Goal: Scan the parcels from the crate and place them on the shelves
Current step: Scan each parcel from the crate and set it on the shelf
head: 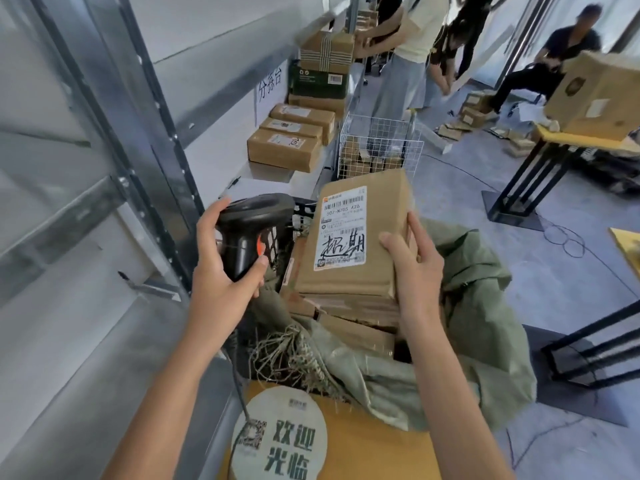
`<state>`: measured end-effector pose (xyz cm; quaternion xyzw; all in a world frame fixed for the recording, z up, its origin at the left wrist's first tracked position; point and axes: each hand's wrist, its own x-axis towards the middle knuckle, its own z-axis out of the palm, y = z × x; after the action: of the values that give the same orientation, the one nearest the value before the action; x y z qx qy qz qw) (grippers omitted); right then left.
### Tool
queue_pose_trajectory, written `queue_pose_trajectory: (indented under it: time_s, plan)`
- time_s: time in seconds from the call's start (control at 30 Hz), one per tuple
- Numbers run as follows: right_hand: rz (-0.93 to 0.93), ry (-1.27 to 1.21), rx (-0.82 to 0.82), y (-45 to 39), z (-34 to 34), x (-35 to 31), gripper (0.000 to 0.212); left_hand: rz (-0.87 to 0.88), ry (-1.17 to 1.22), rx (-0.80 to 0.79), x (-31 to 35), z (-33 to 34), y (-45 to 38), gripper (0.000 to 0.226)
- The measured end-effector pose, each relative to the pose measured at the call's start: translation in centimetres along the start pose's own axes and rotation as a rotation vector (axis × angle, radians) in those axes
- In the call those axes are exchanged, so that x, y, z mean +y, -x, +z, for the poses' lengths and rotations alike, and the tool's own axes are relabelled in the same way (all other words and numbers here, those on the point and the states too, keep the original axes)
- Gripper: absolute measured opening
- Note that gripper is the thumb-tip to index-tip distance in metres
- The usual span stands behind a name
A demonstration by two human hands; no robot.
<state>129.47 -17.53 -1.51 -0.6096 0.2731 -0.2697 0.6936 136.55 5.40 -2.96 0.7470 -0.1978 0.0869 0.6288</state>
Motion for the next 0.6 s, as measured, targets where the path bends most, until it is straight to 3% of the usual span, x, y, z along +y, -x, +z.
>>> queue_pose_trajectory:
  time_s: [0.3, 0.6]
  plan:
    - [-0.146, 0.899, -0.147, -4.8, 11.1, 4.9, 0.076, -0.054, 0.035, 0.026, -2.8, -0.9, -2.4, 0.085]
    - [-0.047, 1.226, -0.135, -6.5, 19.0, 7.5, 0.083, -0.153, 0.106, 0.015, -5.6, -1.9, -3.8, 0.083]
